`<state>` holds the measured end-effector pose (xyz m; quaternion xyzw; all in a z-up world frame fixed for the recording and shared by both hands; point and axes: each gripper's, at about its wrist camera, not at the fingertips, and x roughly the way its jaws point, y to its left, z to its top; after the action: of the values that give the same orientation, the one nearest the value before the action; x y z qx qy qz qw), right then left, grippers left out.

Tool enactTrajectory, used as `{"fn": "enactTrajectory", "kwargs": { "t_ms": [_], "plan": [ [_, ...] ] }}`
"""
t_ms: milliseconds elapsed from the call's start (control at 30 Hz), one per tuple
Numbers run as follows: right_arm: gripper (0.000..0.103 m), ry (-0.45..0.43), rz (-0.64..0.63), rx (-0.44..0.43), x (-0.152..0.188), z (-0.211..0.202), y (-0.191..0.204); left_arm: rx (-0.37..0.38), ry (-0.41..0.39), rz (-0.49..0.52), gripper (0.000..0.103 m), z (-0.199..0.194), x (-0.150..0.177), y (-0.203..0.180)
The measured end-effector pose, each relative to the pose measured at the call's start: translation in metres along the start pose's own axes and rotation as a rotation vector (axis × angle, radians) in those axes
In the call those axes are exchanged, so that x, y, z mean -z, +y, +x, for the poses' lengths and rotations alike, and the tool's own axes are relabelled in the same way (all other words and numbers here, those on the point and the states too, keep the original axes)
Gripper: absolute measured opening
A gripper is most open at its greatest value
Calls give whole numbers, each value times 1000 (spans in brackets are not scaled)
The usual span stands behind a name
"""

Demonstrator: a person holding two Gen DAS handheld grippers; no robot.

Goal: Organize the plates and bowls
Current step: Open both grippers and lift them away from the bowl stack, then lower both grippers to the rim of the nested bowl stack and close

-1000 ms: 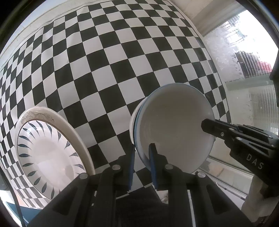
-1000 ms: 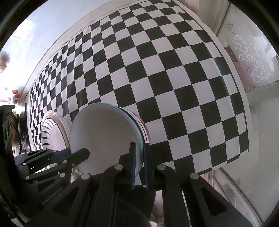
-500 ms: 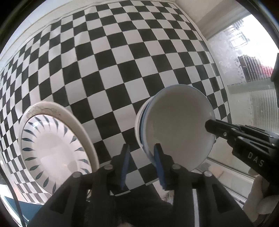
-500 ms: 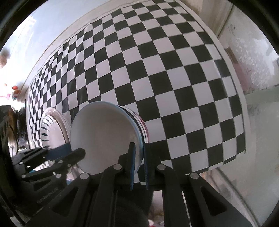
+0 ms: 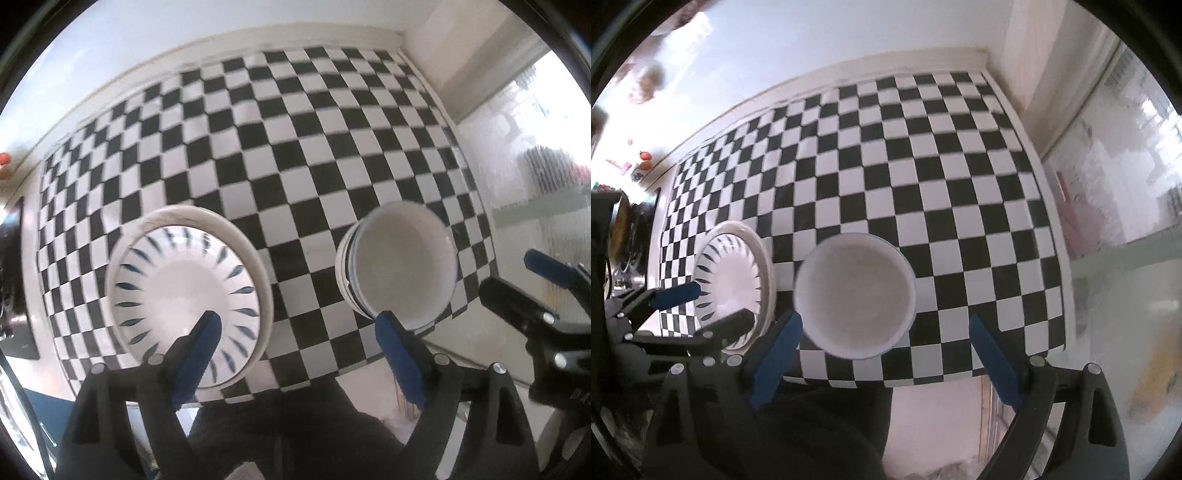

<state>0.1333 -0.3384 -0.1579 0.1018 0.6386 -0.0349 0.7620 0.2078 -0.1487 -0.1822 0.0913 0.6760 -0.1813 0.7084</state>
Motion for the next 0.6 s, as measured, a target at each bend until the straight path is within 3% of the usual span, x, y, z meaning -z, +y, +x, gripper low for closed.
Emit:
{"fn": "enactTrajectory", "kwargs": {
  "t_ms": [300,600],
  "plan": [
    [96,-57,-21,4,17,-57,25,24,-79,-63,91,-61,18,17],
    [96,-100,-19,10,27,-83,37,28,-125,-31,91,-85,36,13]
  ]
}}
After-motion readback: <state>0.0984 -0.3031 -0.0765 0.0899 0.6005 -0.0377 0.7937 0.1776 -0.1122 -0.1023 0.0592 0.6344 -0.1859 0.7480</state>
